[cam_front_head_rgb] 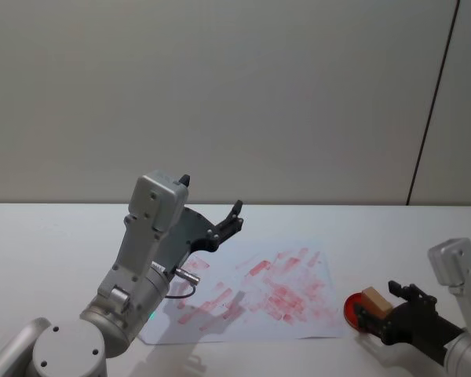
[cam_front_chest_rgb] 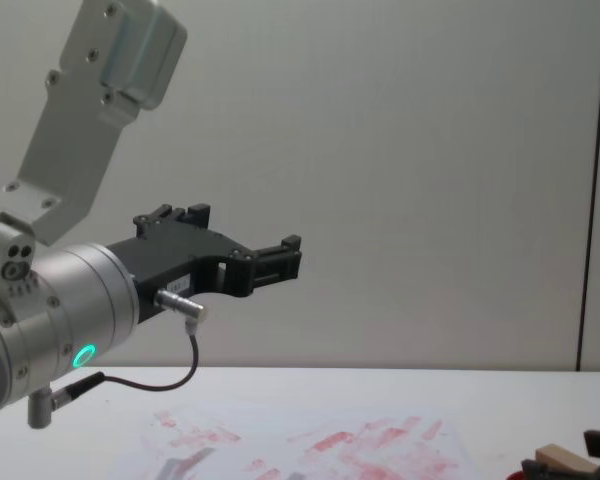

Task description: Use the one hand to pick up the stamp and affix it onto the A4 paper.

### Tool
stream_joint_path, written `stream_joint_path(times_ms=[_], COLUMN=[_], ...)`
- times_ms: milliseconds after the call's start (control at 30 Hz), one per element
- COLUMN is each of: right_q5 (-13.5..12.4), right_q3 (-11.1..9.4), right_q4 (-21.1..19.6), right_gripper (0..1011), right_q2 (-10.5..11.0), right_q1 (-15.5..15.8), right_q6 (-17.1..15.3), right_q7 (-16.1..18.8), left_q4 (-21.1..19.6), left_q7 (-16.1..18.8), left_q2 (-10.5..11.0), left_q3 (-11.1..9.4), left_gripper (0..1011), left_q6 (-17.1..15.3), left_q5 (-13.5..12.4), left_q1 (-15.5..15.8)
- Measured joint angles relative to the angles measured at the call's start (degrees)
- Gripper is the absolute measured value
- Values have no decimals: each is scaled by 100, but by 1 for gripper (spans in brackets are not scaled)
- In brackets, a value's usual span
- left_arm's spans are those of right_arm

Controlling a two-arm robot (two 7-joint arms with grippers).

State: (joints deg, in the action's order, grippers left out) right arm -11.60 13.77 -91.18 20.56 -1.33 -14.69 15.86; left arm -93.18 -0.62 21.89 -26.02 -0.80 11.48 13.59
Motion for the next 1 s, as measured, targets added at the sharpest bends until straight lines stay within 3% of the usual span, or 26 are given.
stream_joint_path(times_ms=[367,533,667,1000], right_q5=[17,16,9,25], right_q3=[16,19,21,34], right_q4=[160,213,247,242], right_gripper=[534,330,229,217], right_q2=[-38,-53,-67,-96], right_q1=[-72,-97,-118,-160], right_q6=[-85,-88,-78,60], right_q7=[74,82,82,71], left_q4=[0,0,0,0], left_q7=[0,0,0,0], left_q2=[0,0,0,0], left_q3=[0,0,0,0], left_gripper=[1002,1002,1002,1002], left_q6=[0,0,0,0], left_q5=[0,0,0,0], left_q1=[0,0,0,0])
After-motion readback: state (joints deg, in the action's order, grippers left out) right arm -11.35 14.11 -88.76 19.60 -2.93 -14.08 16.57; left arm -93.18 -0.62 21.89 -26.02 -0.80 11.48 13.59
